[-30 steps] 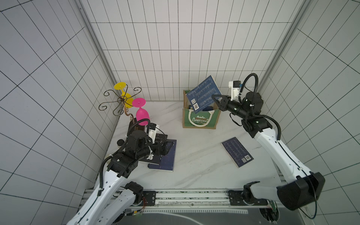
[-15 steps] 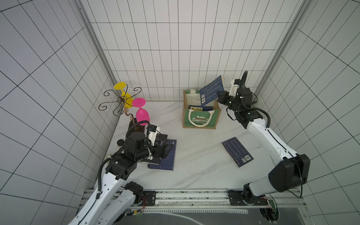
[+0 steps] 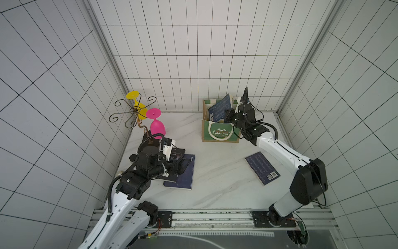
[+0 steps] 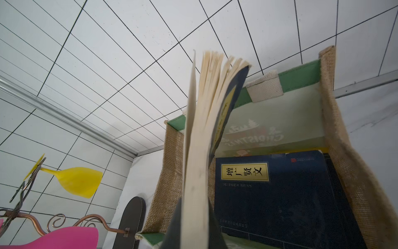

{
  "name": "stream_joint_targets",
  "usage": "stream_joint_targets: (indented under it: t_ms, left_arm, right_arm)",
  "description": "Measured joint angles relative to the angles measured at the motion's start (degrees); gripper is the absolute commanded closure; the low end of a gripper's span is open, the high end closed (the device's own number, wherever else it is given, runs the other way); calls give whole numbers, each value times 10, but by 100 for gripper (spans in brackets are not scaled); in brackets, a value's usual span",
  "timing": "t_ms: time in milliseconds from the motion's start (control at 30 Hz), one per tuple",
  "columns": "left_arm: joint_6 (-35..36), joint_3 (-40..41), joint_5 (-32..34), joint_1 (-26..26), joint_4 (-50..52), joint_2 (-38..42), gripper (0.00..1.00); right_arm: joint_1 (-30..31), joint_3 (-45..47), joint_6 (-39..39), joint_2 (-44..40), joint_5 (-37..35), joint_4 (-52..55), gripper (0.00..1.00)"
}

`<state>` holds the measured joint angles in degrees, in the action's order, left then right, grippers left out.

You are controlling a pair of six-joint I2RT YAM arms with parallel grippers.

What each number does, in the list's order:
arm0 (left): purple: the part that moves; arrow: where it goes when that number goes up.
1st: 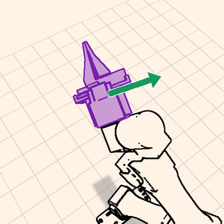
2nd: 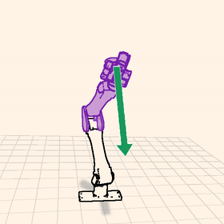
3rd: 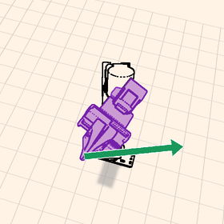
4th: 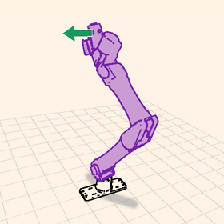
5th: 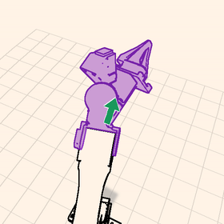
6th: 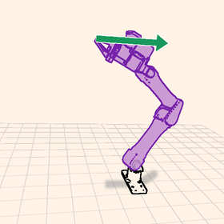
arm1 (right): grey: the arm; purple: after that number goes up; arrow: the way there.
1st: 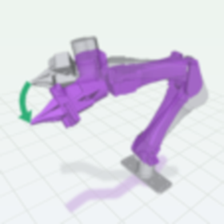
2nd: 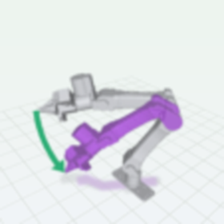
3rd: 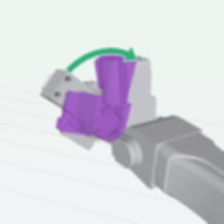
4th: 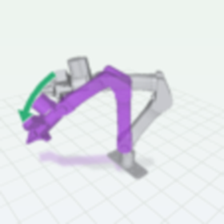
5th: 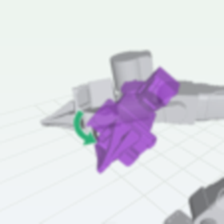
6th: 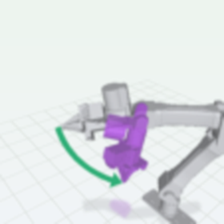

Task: Put the books into the canvas bag
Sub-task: Place the book in the canvas bag, then move the books to the center of the board.

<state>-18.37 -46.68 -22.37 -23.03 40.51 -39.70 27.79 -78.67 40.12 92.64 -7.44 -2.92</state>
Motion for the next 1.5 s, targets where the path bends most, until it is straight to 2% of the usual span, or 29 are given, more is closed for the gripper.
stream_joint_targets:
  t_ms: [67, 233, 300, 433, 700, 800, 833, 1100, 1367, 1500]
  left_arm:
    - [0, 0, 0, 0, 0, 1, 3]
    - [0, 0, 2, 2, 0, 5, 3]
    - [0, 0, 3, 3, 0, 6, 3]
    - [0, 0, 9, 8, 0, 5, 3]
    - [-4, 0, 31, 17, 0, -17, 3]
    - [-10, 0, 50, 18, 1, -26, 3]
    - [-12, 0, 61, 18, 1, -29, 3]
    - [-42, 0, 130, 42, 10, -92, 3]
    - [-94, 28, 184, 110, -21, -148, 3]
    - [-109, 30, 219, 135, -47, -198, 3]
  right_arm:
    - [-1, 0, 9, 8, -9, -1, 91]
    - [-1, 0, 29, 23, -24, 0, 53]
    - [-2, 0, 33, 23, -27, 1, 42]
    - [-2, 0, 38, 23, -35, 3, 32]
    - [-4, 0, 13, 5, -38, 16, 18]
    - [-5, 0, -10, -13, -25, 25, 8]
    - [-5, 0, -20, -21, -13, 26, 2]
    - [14, 21, -94, -77, 134, 24, 2]
    - [113, 156, -127, -130, 210, 9, 2]
    - [137, 225, -124, -134, 236, -12, 2]
